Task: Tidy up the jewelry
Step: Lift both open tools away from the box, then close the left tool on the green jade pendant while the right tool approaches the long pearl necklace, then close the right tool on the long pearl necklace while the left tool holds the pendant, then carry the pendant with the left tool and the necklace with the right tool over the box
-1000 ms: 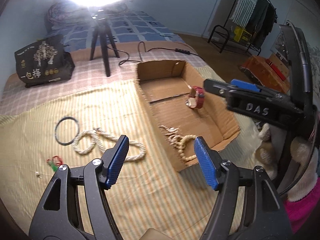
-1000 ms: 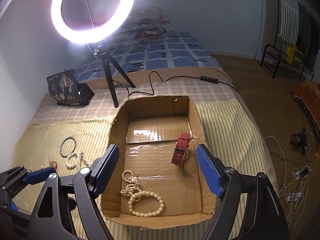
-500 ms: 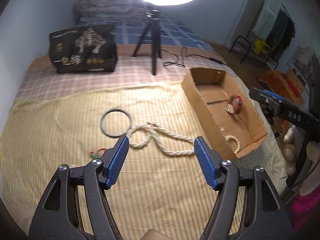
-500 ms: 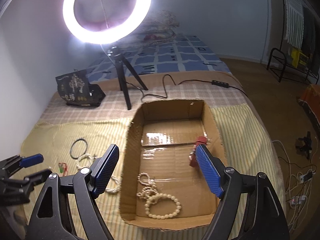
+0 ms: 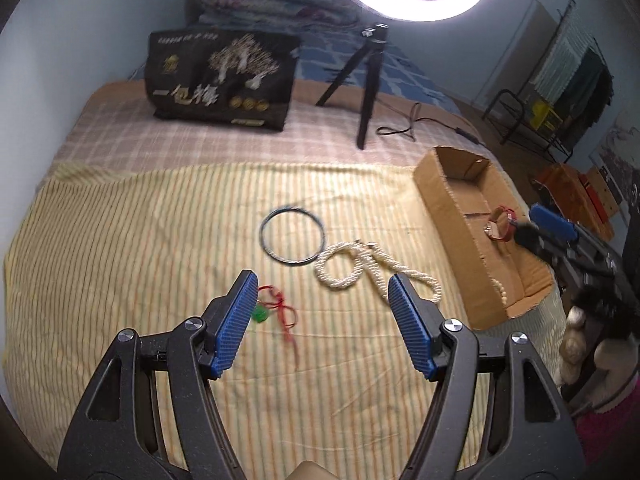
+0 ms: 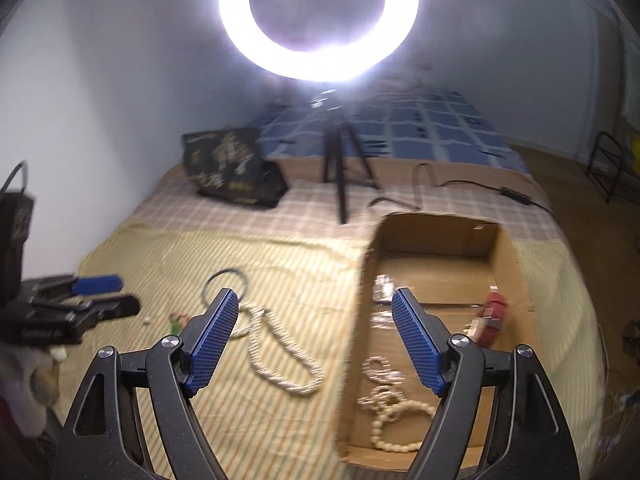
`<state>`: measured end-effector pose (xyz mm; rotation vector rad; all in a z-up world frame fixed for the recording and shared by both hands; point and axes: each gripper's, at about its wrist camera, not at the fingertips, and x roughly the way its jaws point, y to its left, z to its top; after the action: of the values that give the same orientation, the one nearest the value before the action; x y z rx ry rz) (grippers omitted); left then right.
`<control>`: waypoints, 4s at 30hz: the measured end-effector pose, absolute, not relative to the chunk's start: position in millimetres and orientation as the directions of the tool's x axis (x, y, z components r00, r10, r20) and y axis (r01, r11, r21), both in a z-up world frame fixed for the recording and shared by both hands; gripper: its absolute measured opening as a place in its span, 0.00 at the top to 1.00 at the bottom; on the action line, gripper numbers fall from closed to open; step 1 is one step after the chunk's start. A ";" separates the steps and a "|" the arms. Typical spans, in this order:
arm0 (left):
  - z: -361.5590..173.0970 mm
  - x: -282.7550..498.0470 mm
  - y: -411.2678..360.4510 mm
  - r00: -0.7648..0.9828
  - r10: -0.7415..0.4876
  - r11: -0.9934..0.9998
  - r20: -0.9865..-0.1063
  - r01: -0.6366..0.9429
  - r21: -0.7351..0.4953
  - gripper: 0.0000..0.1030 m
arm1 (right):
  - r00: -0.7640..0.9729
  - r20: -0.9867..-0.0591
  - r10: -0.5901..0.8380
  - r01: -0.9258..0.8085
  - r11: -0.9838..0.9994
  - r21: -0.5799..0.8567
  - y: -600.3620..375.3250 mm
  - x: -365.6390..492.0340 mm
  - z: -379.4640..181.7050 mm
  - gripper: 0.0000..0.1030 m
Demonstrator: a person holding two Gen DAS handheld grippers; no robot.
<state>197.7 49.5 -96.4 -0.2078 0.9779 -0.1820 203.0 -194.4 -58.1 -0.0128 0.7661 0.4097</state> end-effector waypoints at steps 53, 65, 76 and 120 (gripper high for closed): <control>-204.4 245.9 47.9 0.374 -0.133 0.983 -0.918 -0.069 -0.170 0.88 | 0.332 -0.902 0.275 -0.538 0.841 0.058 -101.3 227.8 -182.6 0.62; -191.0 238.4 56.6 0.394 -0.179 0.971 -0.902 -0.077 -0.227 0.89 | 0.363 -0.895 0.259 -0.561 0.828 0.012 -90.9 220.0 -178.6 0.93; -154.0 225.1 58.7 0.465 -0.220 0.958 -0.857 -0.063 -0.281 0.89 | 0.418 -0.826 0.378 -0.523 0.843 0.121 -108.3 213.1 -125.4 0.94; -44.2 180.5 -14.7 0.601 -0.350 0.932 -0.718 0.144 -0.334 0.89 | 0.724 -0.549 0.418 -0.401 0.902 0.158 -204.0 161.0 40.1 0.94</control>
<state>180.5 -14.7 -44.2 -0.2528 0.8818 -0.2900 161.0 -204.0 40.1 0.0291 0.6132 0.4516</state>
